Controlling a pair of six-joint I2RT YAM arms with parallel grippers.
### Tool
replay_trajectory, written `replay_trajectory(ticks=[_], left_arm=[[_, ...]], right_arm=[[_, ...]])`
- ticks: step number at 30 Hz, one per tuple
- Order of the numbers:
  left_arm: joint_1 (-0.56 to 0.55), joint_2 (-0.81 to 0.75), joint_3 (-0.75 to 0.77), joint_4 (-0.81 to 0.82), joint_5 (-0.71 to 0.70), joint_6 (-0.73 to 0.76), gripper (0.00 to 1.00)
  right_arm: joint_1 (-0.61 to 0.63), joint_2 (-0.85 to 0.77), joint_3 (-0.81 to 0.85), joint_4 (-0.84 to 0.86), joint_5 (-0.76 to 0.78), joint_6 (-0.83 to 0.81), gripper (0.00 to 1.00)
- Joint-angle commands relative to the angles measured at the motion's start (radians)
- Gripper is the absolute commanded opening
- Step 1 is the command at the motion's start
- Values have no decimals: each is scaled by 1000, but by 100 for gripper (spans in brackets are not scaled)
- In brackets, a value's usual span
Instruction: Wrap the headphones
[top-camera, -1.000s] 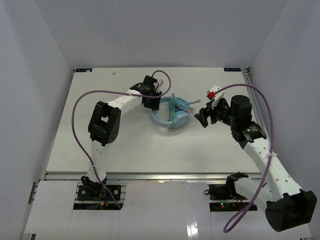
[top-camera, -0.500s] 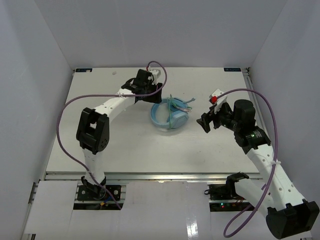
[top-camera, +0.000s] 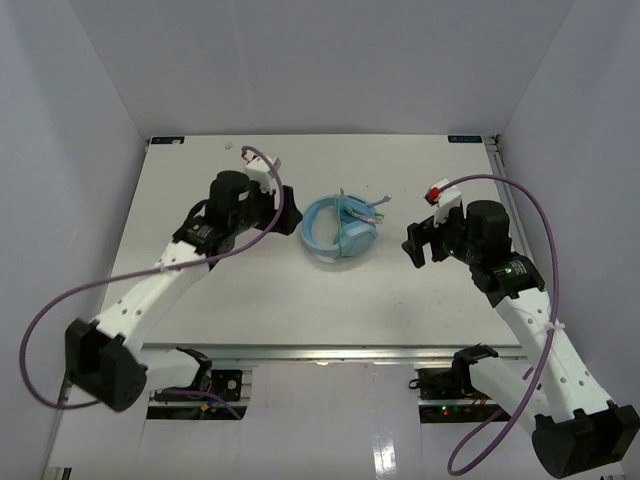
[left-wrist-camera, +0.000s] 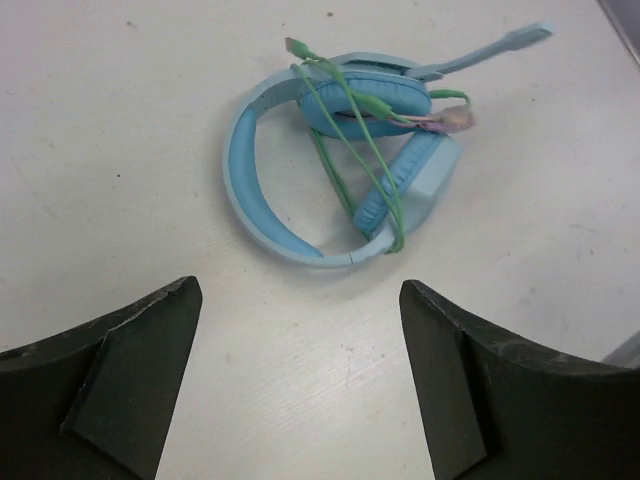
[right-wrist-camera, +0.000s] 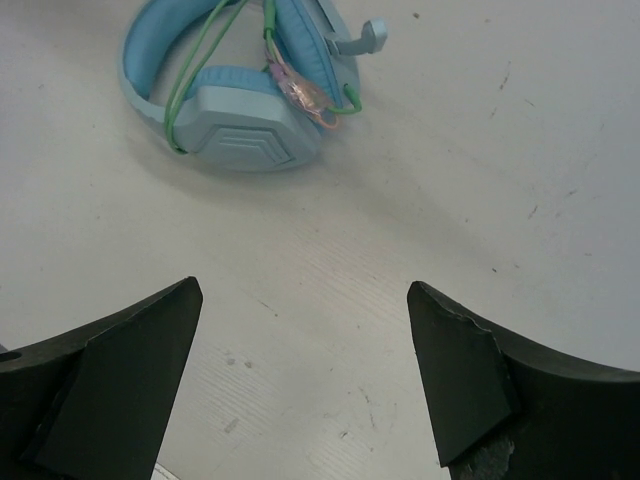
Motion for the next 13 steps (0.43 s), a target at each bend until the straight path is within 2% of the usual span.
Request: replay_trajectory(ticks=[1,7,13], left_arm=[[5,-368,-216,115,52,-51,98],[5,-643,-380,93,38,-114,98],[5,-722,-440,89,49,-163,98]], right_arm=[[-10,-42,14,1,85,79,90],[-32,-74,-7,25,103,102,90],[-46,-105,-25,34,129,115,90]])
